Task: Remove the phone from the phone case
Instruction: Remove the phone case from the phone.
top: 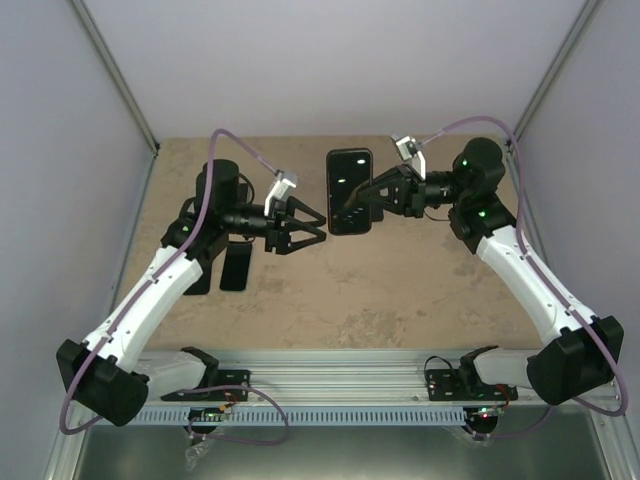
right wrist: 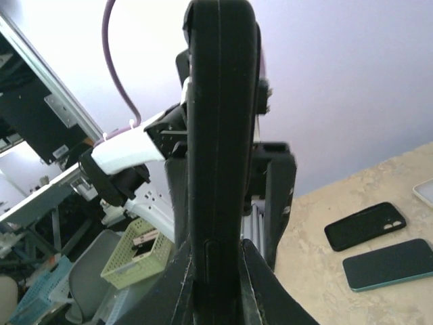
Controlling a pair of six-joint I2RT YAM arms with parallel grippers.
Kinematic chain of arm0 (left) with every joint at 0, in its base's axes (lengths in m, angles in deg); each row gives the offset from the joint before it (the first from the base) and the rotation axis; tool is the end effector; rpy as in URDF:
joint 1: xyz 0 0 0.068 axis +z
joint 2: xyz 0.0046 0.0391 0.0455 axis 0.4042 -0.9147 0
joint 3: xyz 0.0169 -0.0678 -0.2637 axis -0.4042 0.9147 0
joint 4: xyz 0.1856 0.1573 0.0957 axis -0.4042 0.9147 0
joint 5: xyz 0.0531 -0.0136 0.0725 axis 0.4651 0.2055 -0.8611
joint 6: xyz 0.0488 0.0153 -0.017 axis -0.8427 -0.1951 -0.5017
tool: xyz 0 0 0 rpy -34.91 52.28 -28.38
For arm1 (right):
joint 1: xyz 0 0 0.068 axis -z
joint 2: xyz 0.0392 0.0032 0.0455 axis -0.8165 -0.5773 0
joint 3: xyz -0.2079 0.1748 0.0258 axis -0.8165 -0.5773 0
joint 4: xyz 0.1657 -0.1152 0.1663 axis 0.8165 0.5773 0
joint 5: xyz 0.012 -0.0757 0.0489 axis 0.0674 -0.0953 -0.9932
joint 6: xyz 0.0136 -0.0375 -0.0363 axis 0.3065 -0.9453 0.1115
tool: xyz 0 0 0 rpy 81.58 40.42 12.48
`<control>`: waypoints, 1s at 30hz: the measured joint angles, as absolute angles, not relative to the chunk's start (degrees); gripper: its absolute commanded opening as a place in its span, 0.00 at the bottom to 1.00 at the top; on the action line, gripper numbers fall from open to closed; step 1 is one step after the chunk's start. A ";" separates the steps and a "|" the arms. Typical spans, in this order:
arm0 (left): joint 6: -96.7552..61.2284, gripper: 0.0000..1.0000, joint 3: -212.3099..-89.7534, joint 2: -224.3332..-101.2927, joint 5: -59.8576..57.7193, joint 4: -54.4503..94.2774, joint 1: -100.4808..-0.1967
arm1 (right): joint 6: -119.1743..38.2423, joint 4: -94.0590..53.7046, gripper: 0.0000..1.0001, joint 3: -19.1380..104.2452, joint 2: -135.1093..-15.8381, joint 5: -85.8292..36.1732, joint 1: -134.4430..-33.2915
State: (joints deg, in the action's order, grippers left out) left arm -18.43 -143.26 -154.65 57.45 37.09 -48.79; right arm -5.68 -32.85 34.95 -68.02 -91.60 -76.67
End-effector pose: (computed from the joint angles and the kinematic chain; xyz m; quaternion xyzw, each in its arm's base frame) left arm 0.2123 -0.1348 0.3776 0.4039 0.6305 -0.5746 0.3304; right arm 0.2455 0.1357 0.4121 -0.3538 0.5997 0.6552 0.2931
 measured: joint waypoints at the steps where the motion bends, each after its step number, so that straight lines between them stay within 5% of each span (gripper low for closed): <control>1: -18.56 0.61 -143.26 -154.47 57.43 37.09 -49.51 | -3.75 -34.71 0.01 34.86 -68.26 -91.36 -76.46; 30: -10.34 0.44 -143.26 -156.29 52.93 29.26 -51.52 | 24.57 -67.38 0.01 26.77 -68.91 -90.18 -74.01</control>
